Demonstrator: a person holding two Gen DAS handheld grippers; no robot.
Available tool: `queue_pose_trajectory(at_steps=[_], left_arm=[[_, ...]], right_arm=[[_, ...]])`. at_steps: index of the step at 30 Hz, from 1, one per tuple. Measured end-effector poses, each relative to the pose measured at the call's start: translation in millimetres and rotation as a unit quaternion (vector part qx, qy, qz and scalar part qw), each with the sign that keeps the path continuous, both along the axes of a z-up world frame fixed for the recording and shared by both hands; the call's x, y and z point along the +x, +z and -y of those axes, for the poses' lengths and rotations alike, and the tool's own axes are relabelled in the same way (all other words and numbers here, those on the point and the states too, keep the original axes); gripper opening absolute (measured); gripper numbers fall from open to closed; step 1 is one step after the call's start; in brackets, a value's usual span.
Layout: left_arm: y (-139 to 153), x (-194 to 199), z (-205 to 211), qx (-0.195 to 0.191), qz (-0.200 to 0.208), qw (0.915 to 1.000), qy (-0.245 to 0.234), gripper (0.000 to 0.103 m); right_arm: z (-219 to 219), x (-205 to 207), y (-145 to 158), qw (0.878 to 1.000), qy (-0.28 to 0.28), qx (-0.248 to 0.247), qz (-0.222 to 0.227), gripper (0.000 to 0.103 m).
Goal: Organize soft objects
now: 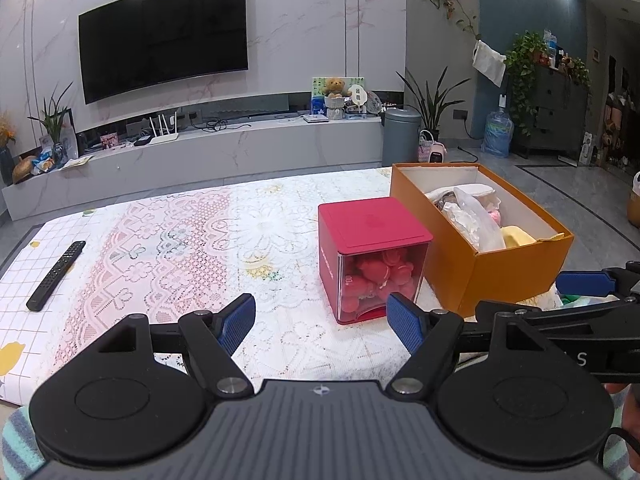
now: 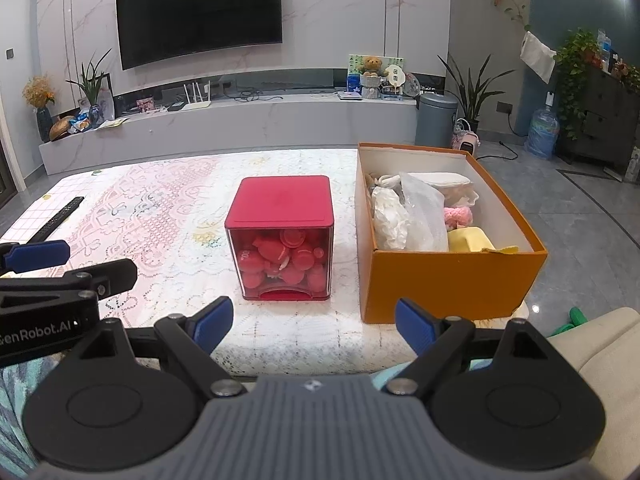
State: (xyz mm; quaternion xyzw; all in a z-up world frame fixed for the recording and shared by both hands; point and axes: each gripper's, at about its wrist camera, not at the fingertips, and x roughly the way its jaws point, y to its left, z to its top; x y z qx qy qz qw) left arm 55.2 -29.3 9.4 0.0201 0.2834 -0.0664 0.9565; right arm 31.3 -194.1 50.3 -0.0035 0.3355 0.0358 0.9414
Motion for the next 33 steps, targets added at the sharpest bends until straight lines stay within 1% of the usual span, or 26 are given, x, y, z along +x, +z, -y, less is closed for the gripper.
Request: queue_pose_trajectory(at_steps=[33], left_arm=[[0.2, -2.1, -0.4, 0.003, -0.004, 1.0000, -0.002, 0.088]], right_arm=[[0.5, -1.5, -1.7, 1.000, 0.001, -0.003, 0.002, 0.087]])
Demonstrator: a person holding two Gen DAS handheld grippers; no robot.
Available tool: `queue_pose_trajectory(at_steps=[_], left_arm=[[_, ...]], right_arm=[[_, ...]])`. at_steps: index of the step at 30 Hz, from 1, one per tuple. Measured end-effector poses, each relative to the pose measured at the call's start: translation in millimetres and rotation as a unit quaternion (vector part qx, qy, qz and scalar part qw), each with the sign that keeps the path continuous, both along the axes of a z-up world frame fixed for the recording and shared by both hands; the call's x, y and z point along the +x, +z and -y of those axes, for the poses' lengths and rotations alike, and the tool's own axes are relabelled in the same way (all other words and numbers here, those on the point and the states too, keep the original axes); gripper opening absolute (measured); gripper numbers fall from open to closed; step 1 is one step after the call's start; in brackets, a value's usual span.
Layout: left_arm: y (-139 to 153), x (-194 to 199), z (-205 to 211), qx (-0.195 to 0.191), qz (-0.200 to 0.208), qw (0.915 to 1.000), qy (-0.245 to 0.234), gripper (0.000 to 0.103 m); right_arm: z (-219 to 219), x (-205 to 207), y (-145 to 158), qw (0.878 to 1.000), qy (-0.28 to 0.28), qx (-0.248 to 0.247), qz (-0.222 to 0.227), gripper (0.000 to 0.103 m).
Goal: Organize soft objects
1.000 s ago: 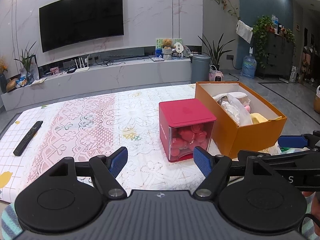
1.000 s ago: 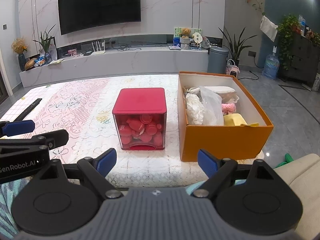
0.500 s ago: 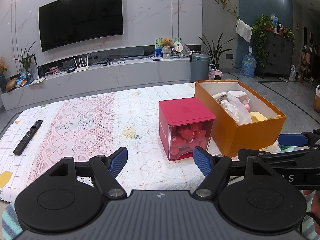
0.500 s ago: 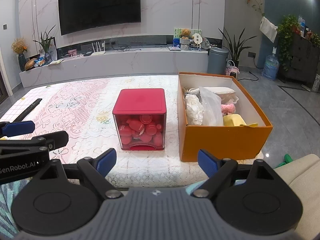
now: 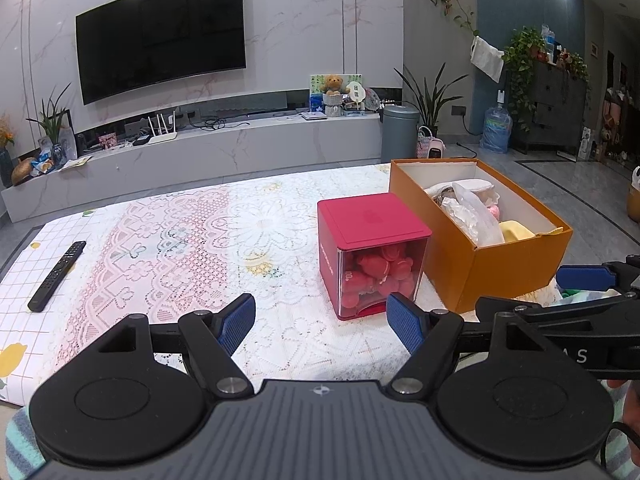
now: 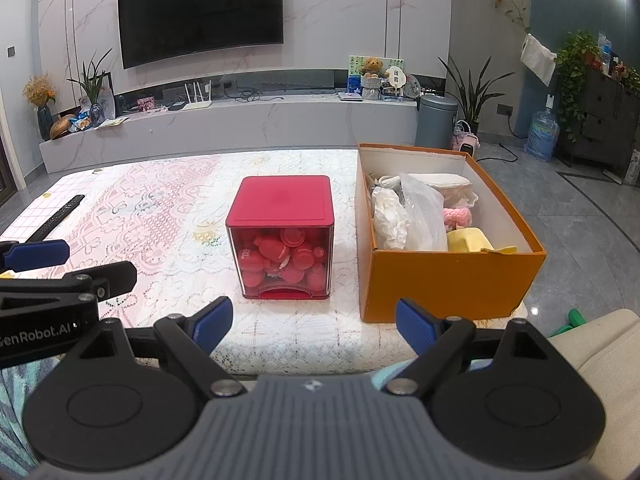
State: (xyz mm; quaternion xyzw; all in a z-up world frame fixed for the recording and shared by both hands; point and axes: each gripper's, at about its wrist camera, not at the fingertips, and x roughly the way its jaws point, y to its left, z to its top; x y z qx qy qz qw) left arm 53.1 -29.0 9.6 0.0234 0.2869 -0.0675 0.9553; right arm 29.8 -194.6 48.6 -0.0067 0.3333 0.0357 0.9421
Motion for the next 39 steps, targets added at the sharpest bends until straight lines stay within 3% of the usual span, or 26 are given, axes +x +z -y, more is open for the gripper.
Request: queue_pose_trajectory(at_steps=[39], left_arm=[[-1.5, 2.1, -8.6, 0.001, -0.004, 1.0000, 0.000, 0.088]], right_arm=[[0.1, -0.9, -1.2, 1.000, 0.002, -0.002, -0.001, 0.087]])
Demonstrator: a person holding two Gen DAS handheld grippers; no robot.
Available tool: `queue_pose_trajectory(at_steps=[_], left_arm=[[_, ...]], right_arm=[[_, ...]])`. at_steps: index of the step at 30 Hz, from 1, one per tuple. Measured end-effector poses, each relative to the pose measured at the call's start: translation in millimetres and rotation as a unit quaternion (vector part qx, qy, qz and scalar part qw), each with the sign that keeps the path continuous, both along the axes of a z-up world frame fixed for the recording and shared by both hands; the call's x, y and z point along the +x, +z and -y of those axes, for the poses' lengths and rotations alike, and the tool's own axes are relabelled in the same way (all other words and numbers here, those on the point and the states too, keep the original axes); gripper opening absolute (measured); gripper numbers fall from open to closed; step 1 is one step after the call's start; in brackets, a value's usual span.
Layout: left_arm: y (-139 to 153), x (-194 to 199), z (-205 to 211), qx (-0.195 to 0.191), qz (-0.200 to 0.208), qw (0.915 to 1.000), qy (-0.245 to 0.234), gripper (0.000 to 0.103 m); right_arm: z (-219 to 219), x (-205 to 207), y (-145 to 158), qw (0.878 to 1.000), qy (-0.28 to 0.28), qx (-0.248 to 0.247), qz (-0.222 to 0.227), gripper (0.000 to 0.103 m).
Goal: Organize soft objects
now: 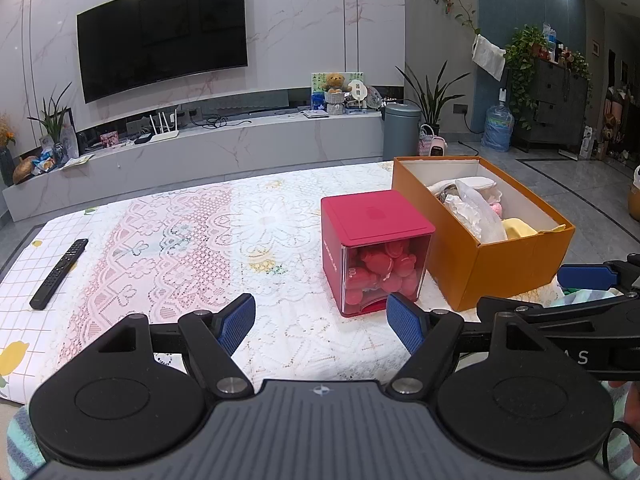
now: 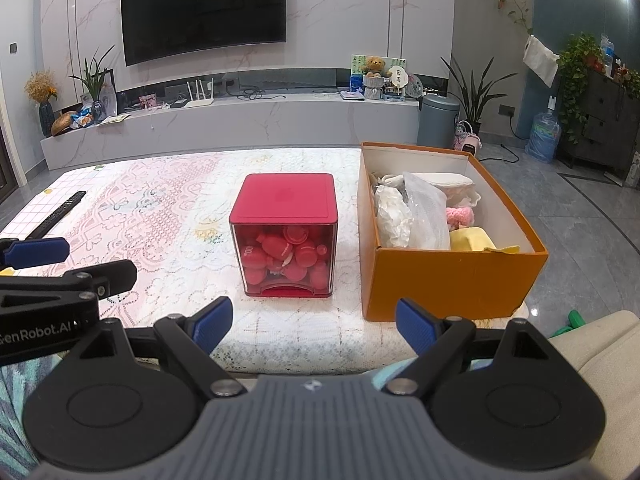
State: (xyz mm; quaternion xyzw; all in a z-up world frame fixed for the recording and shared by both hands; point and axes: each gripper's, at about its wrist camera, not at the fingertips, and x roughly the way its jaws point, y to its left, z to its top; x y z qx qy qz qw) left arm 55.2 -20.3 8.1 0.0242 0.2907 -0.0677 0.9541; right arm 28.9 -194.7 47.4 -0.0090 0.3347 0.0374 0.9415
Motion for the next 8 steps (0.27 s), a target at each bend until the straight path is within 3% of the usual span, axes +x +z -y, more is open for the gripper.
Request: queue_pose_trajectory(at_steps=[8], left_arm=[[-0.7, -0.1, -3.8, -0.004, -0.004, 1.0000, 0.000, 0.088]], right_arm=[[-0.3, 0.0, -0.1, 1.000, 0.000, 0.000, 0.000, 0.087]])
